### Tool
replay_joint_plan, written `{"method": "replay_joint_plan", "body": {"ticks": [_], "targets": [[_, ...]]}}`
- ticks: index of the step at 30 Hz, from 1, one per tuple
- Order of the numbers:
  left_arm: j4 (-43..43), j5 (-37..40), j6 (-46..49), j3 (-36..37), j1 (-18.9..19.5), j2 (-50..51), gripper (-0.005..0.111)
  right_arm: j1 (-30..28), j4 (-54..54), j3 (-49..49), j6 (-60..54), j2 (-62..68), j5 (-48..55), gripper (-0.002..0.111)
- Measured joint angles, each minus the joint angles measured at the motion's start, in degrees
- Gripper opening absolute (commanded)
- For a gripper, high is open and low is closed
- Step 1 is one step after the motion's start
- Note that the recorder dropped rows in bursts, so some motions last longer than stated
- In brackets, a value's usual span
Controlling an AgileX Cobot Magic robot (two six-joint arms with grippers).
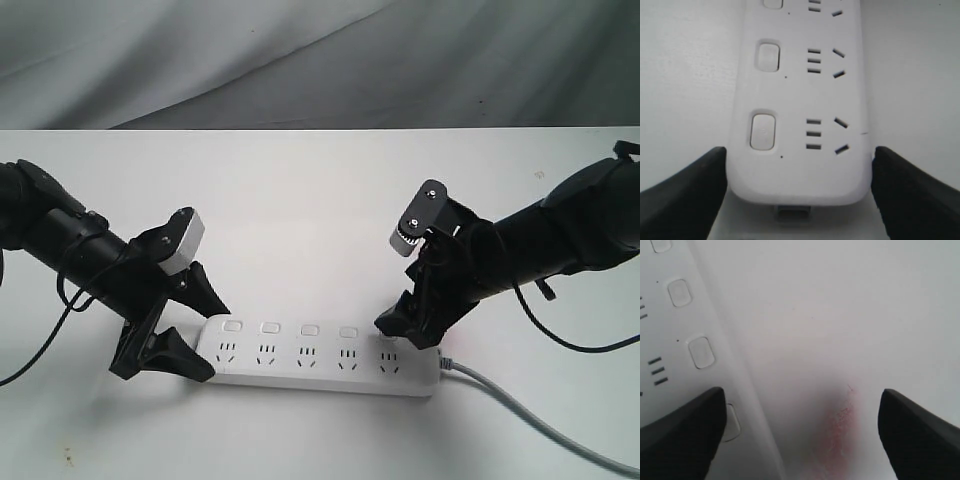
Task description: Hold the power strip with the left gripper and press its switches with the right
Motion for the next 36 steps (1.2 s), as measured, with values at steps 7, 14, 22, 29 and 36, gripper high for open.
{"method": "replay_joint_plan", "body": {"ticks": [7,14,22,29,36], "targets": [[0.0,0.0,0.0,0.0,0.0,0.0,0.047,0.0,-0.14,-0.2,2.53,1.58,-0.11,0.076],[-0.08,0.0,0.0,0.0,0.0,0.0,0.047,0.0,-2.88,-0.41,8.07,1.93,-0.14,0.076],[-0.12,0.0,0.0,0.0,0.0,0.0,0.047,0.0,-5.57,-0.41,11.49,1.93,-0.39,0.076],[-0.21,0.0,0.0,0.0,0.0,0.0,0.047,0.0,-8.2,-0.55,14.05,1.81,-0.61,0.076],[-0.21,0.0,0.0,0.0,0.0,0.0,0.047,0.0,-7.97,1.3,14.57,1.13,-3.54,0.076]]}}
